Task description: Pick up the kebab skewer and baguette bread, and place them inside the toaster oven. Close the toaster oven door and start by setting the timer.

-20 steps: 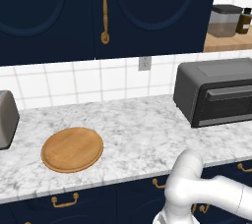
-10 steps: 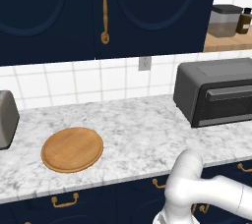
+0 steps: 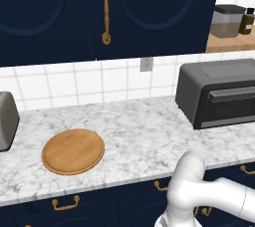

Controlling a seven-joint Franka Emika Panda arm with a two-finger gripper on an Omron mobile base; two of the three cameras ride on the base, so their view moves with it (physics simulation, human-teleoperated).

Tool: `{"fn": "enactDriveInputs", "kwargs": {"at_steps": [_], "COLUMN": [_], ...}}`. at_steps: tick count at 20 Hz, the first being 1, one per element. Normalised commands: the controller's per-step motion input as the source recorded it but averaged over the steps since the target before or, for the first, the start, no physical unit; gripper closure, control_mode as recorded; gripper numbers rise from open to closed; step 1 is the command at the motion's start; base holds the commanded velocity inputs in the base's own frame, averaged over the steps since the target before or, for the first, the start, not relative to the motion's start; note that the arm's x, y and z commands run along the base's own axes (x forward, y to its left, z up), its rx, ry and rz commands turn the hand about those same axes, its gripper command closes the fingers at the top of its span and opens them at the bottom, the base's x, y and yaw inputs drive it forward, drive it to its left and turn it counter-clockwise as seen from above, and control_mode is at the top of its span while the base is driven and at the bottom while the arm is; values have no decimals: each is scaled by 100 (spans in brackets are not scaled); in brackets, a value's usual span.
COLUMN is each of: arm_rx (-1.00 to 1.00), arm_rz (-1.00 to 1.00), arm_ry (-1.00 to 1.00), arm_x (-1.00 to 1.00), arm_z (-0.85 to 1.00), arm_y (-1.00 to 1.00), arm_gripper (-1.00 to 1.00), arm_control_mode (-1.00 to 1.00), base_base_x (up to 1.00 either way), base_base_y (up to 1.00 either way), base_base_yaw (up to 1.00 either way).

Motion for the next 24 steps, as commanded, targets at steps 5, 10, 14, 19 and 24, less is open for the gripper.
{"fn": "enactDriveInputs", "kwargs": {"at_steps": [5, 10, 14, 19, 24], "arm_rx": [0, 0, 0, -1, -1], "arm_rz": [-1, 0, 0, -2, -1], "arm_ry": [-1, 0, 0, 0, 0], "arm_x": [33, 34, 31, 11, 34], "arm_z": [-2, -1, -1, 0, 0], "arm_y": [0, 1, 17, 41, 27], "arm_gripper": [100, 100, 100, 100, 100], "arm_control_mode": [-100, -100, -100, -100, -100], "base_base_x": [0, 0, 0, 0, 0], "base_base_y": [0, 0, 0, 0, 0], "base_base_yaw": [0, 0, 0, 0, 0]}}
